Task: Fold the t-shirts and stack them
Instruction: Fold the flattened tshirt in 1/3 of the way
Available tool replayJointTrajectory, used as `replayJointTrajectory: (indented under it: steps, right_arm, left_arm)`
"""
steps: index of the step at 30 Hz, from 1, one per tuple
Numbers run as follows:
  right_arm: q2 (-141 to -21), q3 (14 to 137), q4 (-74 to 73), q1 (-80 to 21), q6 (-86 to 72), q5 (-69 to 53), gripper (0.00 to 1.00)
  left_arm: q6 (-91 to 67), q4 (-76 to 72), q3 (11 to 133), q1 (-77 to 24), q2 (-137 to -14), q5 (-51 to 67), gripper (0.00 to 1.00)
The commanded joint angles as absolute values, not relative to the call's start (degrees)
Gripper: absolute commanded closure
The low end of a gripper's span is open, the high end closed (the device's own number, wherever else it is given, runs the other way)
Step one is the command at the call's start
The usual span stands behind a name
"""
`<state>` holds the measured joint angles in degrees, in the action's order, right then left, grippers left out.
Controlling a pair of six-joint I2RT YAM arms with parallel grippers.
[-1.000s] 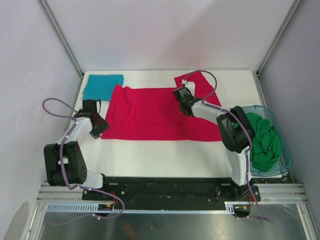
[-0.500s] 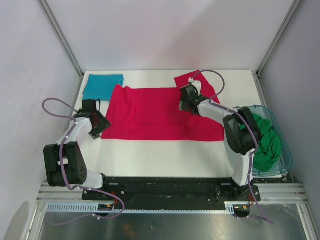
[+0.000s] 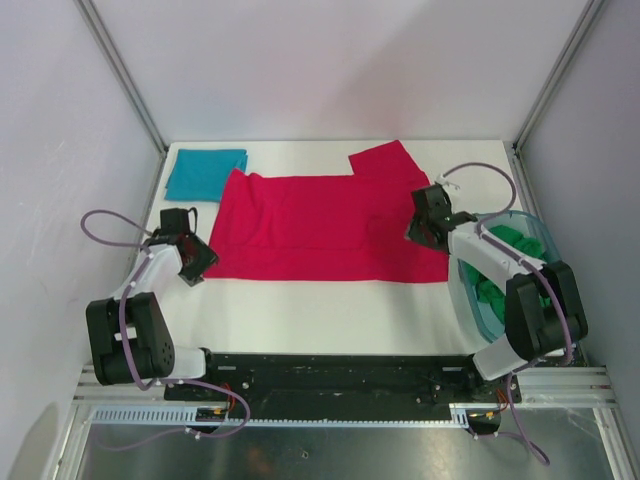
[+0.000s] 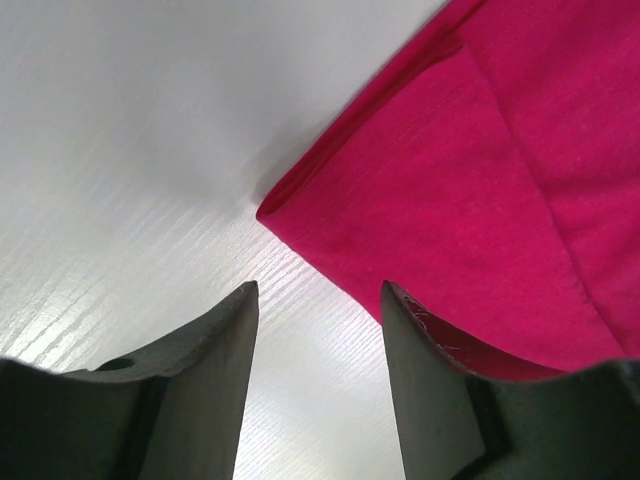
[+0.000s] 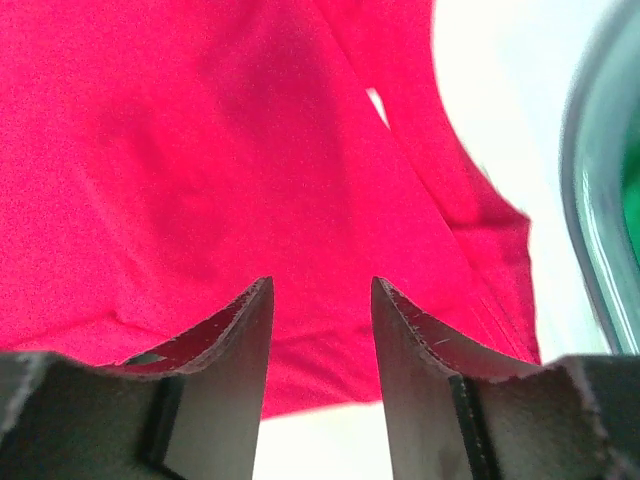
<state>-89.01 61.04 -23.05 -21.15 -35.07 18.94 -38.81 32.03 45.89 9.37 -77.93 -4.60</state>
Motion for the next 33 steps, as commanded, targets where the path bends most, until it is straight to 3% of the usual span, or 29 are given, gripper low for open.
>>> replayJointTrajectory:
  steps: [1, 12, 20, 33]
  right_arm:
    - [-83.18, 54.20, -27.03, -19.59, -38.98, 17.05, 0.54]
    - [-78.44, 46.83, -28.45, -18.20, -41.18, 17.68, 0.67]
    - [-77.44, 43.71, -28.69, -16.39, -41.33, 17.54, 0.66]
    - [-80.61, 42.52, -26.89, -15.58, -41.16, 19.73, 0.56]
  left_arm:
    - [-40.27, 31.13, 44.76, 9.80, -76.30, -3.17, 0.44]
    - [-40.74, 30.24, 43.20, 10.11, -76.27, -2.85, 0.45]
    - [-40.35, 29.71, 42.83, 11.10, -76.58, -2.81, 0.46]
    - [-40.36, 28.03, 41.62, 12.32, -77.70, -2.79, 0.46]
